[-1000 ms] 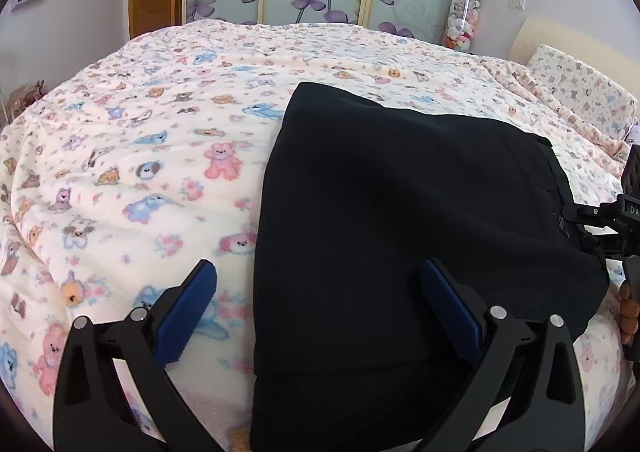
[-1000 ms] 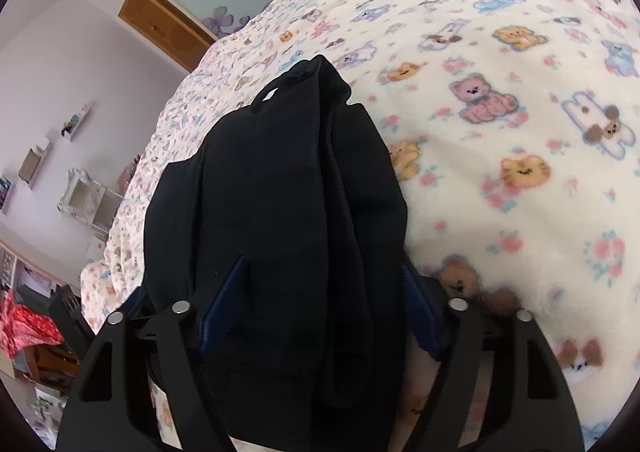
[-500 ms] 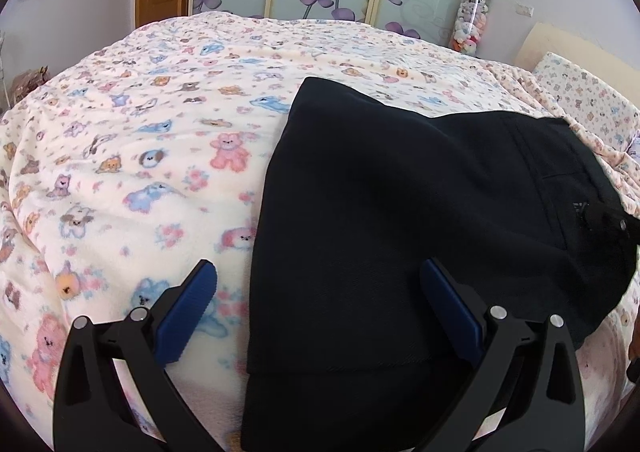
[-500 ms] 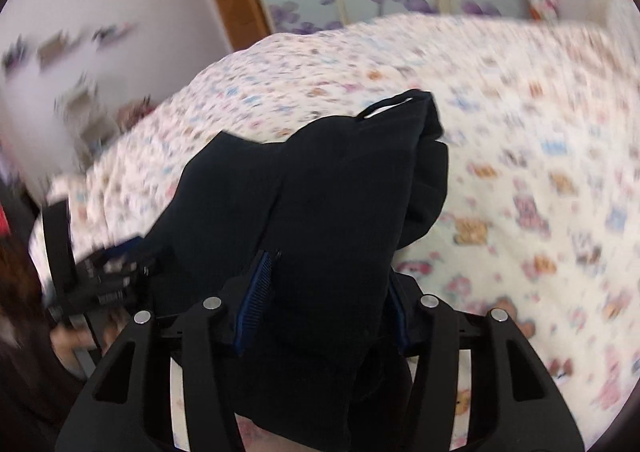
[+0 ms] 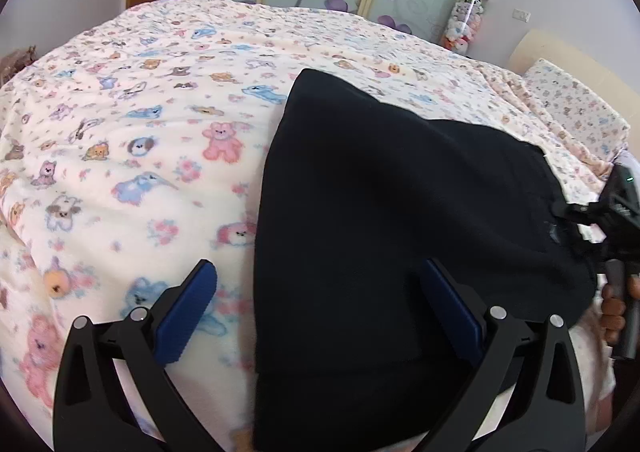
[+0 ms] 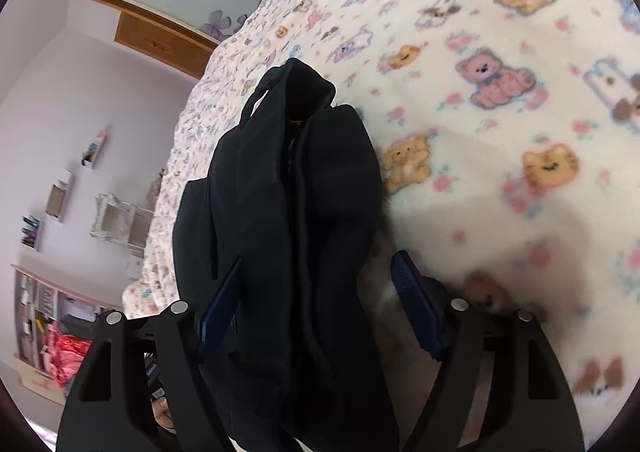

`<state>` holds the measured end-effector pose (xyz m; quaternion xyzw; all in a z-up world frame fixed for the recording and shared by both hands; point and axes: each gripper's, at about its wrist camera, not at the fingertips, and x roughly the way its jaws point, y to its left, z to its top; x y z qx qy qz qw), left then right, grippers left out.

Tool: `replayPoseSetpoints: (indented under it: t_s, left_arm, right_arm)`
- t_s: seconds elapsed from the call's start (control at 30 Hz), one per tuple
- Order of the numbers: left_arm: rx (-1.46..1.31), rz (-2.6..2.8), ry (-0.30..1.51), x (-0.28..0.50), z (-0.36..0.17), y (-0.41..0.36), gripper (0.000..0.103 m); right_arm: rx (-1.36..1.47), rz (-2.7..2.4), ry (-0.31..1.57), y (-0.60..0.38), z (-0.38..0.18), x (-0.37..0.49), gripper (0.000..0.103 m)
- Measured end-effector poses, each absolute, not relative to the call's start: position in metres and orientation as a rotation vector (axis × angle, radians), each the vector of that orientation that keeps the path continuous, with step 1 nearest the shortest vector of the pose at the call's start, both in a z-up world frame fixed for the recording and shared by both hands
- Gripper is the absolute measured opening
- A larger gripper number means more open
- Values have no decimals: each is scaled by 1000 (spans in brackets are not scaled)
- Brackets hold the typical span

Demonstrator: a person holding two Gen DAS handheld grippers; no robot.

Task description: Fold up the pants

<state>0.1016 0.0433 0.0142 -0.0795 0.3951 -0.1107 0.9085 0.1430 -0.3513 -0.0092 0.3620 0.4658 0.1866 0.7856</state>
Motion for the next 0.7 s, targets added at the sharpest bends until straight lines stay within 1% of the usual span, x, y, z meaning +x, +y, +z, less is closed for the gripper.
replayPoseSetpoints:
  t_s: [0.03,0.07,0.1,0.17,0.23,0.37,0.47,0.57,0.7]
  left_arm:
    - [-166,-233,815,101,17,45,101]
    - [-165,-237,811,100,21,47,101]
    - [-153,-240,800,98,29,50,101]
    - [-115,-237,777,97,40,54,101]
    - [-84,-239,762,98,50,57,101]
    - [-49,-270,755,109,69,65,101]
    - [-103,-335,803,126,75,72,101]
    - [-174,-430,897,151,72,71,101]
    - [-171,-466,1012,177,60,62,101]
  right_arm:
    - [789,425,1002,-351,-10,144,52]
    - [830,481,996,-351,-11,146,43]
    - [837,483,992,-351,-11,146,43]
    - [819,499,965,-348,-8,144,38]
    - [835,520,934,-346,-3,140,36]
    - [812,584,803,-333,20,122,35]
    - [811,573,724,-324,23,111,35]
    - [877,566,655,-324,10,105,35]
    - [929,592,632,-336,-4,107,35]
